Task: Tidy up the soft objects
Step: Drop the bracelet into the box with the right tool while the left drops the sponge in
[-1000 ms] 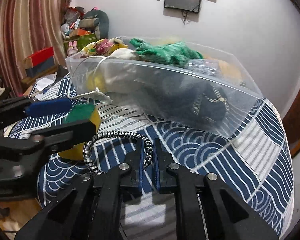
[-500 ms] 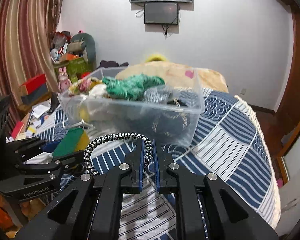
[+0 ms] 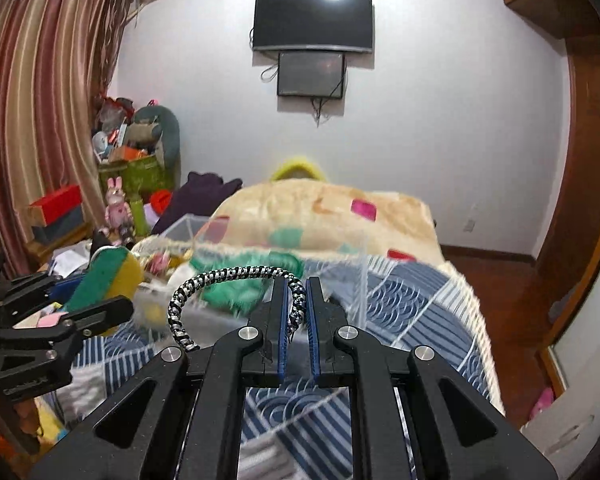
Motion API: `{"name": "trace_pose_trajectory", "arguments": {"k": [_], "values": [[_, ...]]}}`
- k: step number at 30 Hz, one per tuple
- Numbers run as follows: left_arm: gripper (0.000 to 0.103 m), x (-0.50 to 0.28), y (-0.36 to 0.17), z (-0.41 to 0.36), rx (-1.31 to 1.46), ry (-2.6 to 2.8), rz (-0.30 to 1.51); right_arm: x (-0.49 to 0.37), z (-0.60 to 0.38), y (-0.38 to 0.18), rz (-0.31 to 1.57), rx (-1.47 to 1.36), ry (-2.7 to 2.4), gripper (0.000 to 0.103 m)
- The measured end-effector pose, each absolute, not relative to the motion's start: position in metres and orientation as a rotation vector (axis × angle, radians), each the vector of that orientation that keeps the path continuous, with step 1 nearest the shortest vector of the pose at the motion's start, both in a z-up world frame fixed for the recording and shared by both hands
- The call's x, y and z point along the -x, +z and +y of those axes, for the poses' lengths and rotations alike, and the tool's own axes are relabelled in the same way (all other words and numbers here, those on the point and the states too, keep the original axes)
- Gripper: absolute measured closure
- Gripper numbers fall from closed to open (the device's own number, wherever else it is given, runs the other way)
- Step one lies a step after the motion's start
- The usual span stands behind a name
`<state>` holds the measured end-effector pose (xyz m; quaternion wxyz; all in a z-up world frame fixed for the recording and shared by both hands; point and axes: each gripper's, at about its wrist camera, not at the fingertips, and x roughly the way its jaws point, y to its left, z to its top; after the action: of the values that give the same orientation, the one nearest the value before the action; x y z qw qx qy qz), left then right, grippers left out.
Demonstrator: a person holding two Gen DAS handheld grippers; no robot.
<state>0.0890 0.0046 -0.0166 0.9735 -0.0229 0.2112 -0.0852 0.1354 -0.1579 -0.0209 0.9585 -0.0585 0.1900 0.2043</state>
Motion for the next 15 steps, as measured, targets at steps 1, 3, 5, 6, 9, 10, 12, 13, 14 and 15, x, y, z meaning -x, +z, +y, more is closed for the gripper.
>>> {"name": "trace_pose_trajectory", "arguments": {"k": [1,3,5,6,9,10,12,13,14,15], "values": [[0.058,-0.092,-0.013,0.005,0.045,-0.168,0.416,-0.139,-0.157,-0.018,0.377,0.117,0.41,0.095],[0.058,-0.098,-0.009,0.006,0.048,-0.168,0.41,-0.145,-0.154,-0.014,0.366,0.117,0.399,0.095],[0.058,-0.108,-0.008,0.006,0.054,-0.171,0.418,-0.152,-0.151,-0.013,0.363,0.119,0.385,0.095],[0.058,-0.113,-0.008,0.007,0.061,-0.168,0.421,-0.154,-0.15,-0.013,0.363,0.121,0.384,0.095],[0.058,-0.126,-0.01,0.011,0.078,-0.157,0.434,-0.165,-0.144,-0.015,0.376,0.131,0.366,0.095],[0.058,-0.132,-0.011,0.013,0.087,-0.153,0.441,-0.17,-0.141,-0.017,0.388,0.134,0.365,0.095],[0.058,-0.141,-0.014,0.017,0.105,-0.153,0.456,-0.177,-0.138,-0.023,0.41,0.145,0.361,0.095],[0.058,-0.147,-0.016,0.02,0.12,-0.154,0.467,-0.182,-0.135,-0.027,0.424,0.159,0.352,0.095],[0.058,-0.151,-0.017,0.021,0.129,-0.152,0.474,-0.184,-0.133,-0.03,0.433,0.168,0.347,0.095],[0.058,-0.156,-0.02,0.024,0.139,-0.153,0.484,-0.187,-0.132,-0.034,0.444,0.177,0.34,0.095]]}}
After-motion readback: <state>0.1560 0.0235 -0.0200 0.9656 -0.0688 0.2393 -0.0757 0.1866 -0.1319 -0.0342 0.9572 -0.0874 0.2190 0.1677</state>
